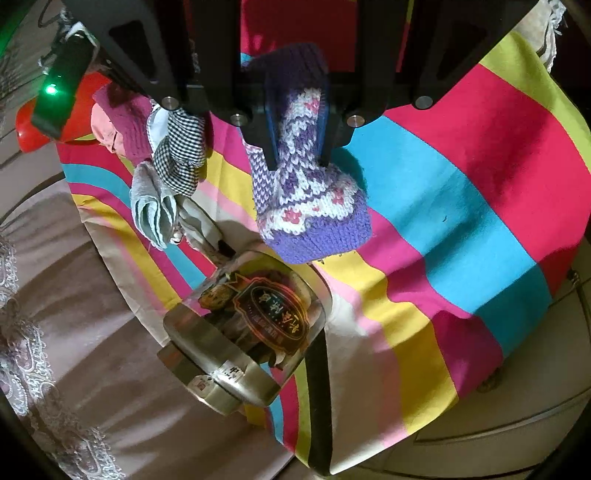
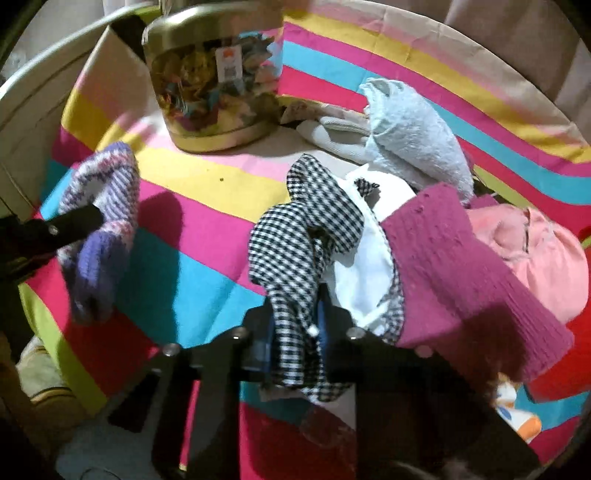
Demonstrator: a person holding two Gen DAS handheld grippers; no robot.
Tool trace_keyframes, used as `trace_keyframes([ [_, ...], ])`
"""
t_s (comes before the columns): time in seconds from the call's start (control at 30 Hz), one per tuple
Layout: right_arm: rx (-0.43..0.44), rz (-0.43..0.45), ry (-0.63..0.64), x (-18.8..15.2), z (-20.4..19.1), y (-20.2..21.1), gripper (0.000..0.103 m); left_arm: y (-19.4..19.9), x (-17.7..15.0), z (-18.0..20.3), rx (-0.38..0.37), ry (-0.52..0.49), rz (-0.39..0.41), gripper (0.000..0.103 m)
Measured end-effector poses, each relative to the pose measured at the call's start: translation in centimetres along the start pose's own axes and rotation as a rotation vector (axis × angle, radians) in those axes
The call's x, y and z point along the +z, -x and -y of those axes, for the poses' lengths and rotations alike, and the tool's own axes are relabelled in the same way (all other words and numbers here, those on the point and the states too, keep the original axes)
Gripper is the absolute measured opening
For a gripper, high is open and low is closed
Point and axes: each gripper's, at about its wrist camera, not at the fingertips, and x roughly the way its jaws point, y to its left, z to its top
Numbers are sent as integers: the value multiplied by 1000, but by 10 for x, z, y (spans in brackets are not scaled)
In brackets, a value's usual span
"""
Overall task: Organize soft objects
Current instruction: 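Lift the purple mitten with the left gripper while the right gripper grasps the houndstooth cloth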
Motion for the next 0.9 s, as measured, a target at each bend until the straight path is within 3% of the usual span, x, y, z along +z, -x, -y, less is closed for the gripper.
trace_keyframes([
  [0.43,69,199,-77,-18,13,88,20,33,-8,28,-89,-80,107,19],
  [0.9,13,313,-196,-66,61,157,20,73,-43,94,-204,-189,86,19],
])
